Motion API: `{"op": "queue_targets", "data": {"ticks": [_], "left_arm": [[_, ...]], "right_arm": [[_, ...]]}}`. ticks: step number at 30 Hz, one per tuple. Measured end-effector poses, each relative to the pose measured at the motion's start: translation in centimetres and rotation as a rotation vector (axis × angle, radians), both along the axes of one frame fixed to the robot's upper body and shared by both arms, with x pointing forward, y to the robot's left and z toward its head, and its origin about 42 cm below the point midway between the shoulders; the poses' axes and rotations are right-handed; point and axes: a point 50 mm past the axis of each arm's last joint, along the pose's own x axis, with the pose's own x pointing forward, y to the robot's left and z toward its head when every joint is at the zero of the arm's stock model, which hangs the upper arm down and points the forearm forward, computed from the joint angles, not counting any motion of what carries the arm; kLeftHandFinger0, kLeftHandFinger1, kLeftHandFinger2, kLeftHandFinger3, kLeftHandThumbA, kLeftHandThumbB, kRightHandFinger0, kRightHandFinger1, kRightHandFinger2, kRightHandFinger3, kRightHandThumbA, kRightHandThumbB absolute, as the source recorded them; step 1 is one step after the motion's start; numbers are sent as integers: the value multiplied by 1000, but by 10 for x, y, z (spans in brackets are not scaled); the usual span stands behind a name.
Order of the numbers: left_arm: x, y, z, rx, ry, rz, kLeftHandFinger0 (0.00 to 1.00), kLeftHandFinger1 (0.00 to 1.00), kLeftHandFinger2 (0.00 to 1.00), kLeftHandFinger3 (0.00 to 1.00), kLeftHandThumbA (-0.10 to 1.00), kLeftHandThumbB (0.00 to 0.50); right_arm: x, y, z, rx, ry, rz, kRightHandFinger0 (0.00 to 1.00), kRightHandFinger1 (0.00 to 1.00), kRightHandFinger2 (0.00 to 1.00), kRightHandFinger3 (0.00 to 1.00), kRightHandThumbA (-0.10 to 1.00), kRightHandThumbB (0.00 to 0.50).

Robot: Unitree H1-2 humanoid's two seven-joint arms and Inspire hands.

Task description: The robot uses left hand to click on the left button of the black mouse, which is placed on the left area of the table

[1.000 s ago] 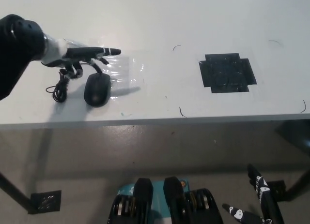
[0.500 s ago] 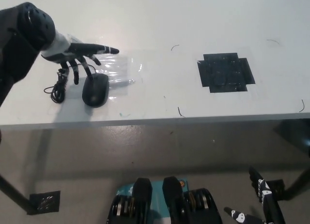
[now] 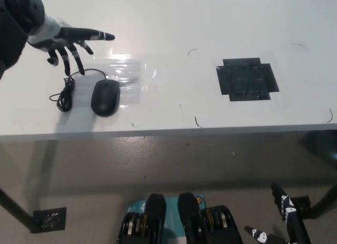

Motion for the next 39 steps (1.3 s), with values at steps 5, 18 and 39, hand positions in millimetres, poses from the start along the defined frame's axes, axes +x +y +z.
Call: {"op": "queue_targets", "data": {"ticks": [5, 18, 39], "left_arm": [[1, -1, -3, -9, 17, 11, 0, 212, 698, 1000, 1000, 495], [3, -16, -31, 36, 99, 32, 0, 244, 601, 1000, 1000, 498], [1, -23, -50, 83, 120, -12, 0, 194, 500, 1000, 1000, 500]], "right_arm": [[0, -1, 1, -4, -5, 0, 1000, 1000, 1000, 1000, 1000, 332], [-2, -1, 2, -4, -6, -1, 1000, 1000, 1000, 1000, 1000, 337], [-1, -2, 4, -5, -16, 1, 1000, 1000, 1000, 1000, 1000, 337]]}}
